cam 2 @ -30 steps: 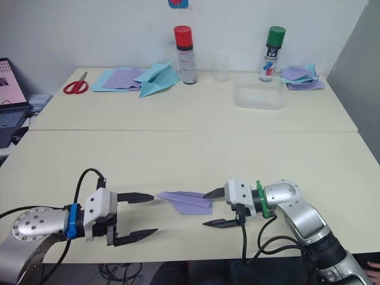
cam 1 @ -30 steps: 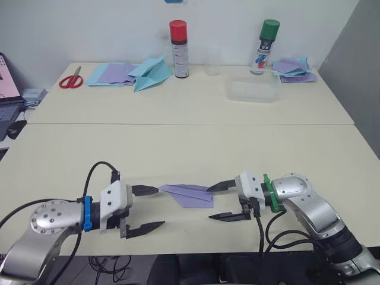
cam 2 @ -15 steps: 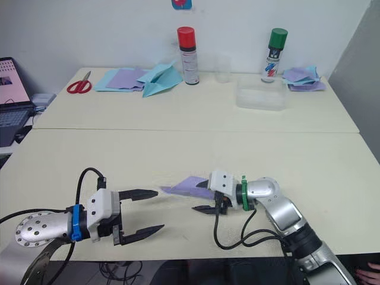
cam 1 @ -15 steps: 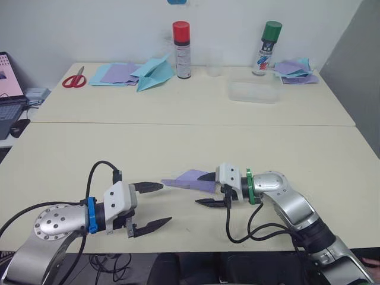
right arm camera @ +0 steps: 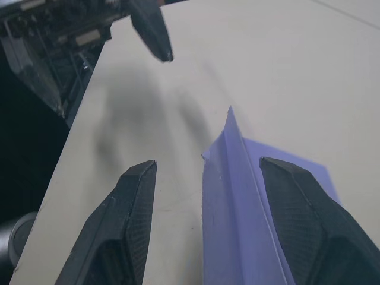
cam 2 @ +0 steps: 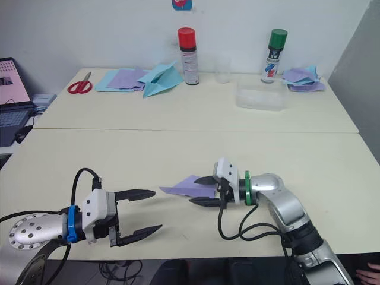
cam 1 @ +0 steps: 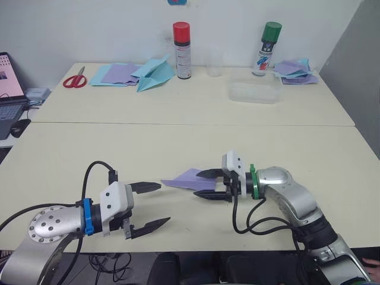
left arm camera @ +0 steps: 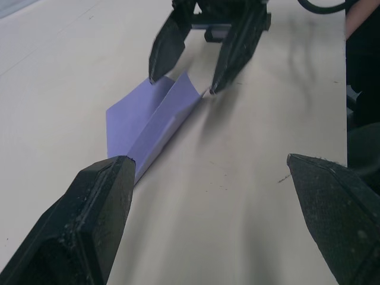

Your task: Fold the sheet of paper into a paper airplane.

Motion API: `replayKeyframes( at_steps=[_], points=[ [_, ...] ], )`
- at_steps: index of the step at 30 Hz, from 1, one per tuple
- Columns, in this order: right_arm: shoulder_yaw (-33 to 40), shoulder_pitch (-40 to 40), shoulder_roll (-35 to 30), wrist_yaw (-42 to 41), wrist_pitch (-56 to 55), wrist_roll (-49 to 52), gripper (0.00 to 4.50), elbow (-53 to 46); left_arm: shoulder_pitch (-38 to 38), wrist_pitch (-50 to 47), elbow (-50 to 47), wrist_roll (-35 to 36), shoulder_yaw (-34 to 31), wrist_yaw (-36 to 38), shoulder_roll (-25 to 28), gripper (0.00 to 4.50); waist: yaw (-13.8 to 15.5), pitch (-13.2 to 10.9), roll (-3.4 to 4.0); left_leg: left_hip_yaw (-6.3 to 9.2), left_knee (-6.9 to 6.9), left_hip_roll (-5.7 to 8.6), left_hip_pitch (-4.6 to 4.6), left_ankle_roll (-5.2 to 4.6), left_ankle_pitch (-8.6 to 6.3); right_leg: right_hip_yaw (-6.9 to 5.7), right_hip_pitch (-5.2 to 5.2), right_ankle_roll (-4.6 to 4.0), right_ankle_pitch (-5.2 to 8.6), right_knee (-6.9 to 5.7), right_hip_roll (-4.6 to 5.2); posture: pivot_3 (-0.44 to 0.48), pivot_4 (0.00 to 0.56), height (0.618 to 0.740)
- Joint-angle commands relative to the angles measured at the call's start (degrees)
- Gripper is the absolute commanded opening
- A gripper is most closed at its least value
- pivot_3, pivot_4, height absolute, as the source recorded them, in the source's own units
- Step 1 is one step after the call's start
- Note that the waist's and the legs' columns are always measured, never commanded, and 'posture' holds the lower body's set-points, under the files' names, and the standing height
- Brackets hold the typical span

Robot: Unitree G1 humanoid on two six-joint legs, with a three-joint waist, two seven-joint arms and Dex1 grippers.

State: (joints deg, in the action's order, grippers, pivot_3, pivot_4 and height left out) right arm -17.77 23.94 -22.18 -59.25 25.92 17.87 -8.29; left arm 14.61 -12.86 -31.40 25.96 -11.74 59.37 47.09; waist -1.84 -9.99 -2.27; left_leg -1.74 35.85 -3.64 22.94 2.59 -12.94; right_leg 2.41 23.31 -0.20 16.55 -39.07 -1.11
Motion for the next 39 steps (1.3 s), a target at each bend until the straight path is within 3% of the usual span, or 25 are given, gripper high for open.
replayKeyframes(
  at_steps=[1, 8, 11, 16, 20, 24, 31, 39],
  points=[
    [0.5, 1.6, 1.1, 2.2, -1.6, -1.0, 2.89, 1.1, -0.7, 0.8, -1.1, 1.0, -1.4, -0.1, 0.0, 4.50, 0.0, 0.0, 0.00, 0.00, 0.00, 0.00, 0.00, 0.00, 0.00, 0.00, 0.00, 0.00, 0.00, 0.00, 0.00, 0.000, 0.150, 0.740],
    [-2.4, 4.0, 2.4, 3.4, -3.4, -5.5, 2.89, 7.1, -1.6, 0.4, -1.3, 1.4, -1.4, 0.0, 0.4, 4.50, 0.0, 0.0, 0.00, -0.03, 0.02, 0.01, 0.00, 0.00, 0.00, 0.03, 0.00, 0.00, -0.01, 0.00, 0.00, 0.000, 0.150, 0.740],
    [-5.8, 5.3, 1.1, 1.7, -6.0, -8.9, 2.34, 9.0, -2.3, -0.1, -1.5, 1.6, -1.5, -0.1, 0.6, 4.50, 0.0, 0.0, 0.00, -0.03, 0.04, 0.01, 0.00, 0.00, 0.00, 0.04, 0.00, 0.00, -0.01, 0.00, -0.01, 0.000, 0.150, 0.740],
    [-9.4, 7.4, 0.4, 0.9, -9.5, -13.8, 0.62, 11.1, -3.4, -0.8, -1.2, 2.2, -2.5, 0.0, 1.3, 4.50, 0.0, 0.0, 0.00, -0.03, 0.06, 0.00, 0.01, 0.00, 0.00, 0.01, 0.00, 0.01, -0.01, -0.02, -0.02, 0.000, 0.150, 0.740],
    [-10.3, 7.8, -0.1, 0.4, -10.4, -15.7, 0.62, 12.0, -3.8, -2.0, -1.9, 2.9, -3.3, -0.4, 1.5, 4.50, 0.0, 0.0, 0.00, -0.04, 0.07, 0.00, 0.01, 0.00, 0.00, 0.00, -0.01, 0.01, -0.02, -0.03, -0.03, 0.000, 0.150, 0.740],
    [-9.4, 6.7, -1.4, -0.5, -9.4, -15.0, 0.03, 10.3, -5.4, -7.2, -3.7, 7.3, -5.6, -3.5, 1.1, 4.50, 0.0, 0.0, 0.00, -0.01, 0.10, 0.00, 0.02, 0.00, 0.00, 0.02, -0.02, 0.01, -0.02, -0.03, -0.02, 0.000, 0.150, 0.740],
    [-4.6, 4.6, -2.2, 1.4, -4.8, -11.6, 0.03, 7.0, -9.0, -11.9, -4.9, 10.2, -5.4, -5.5, 1.9, 4.50, 0.0, 0.0, -0.01, 0.02, 0.15, 0.01, 0.00, 0.00, 0.00, 0.01, -0.07, 0.05, -0.05, -0.04, -0.02, 0.000, 0.150, 0.740],
    [16.7, 2.9, -0.8, 19.0, 11.4, -5.1, 0.03, 0.6, -26.3, -20.8, -3.3, 14.3, 1.1, -6.7, 4.3, 4.50, 0.4, 0.0, -0.03, 0.01, 0.24, 0.10, 0.07, 0.01, 0.01, -0.08, -0.11, 0.10, -0.10, -0.11, -0.03, 0.000, 0.150, 0.740]
  ],
)
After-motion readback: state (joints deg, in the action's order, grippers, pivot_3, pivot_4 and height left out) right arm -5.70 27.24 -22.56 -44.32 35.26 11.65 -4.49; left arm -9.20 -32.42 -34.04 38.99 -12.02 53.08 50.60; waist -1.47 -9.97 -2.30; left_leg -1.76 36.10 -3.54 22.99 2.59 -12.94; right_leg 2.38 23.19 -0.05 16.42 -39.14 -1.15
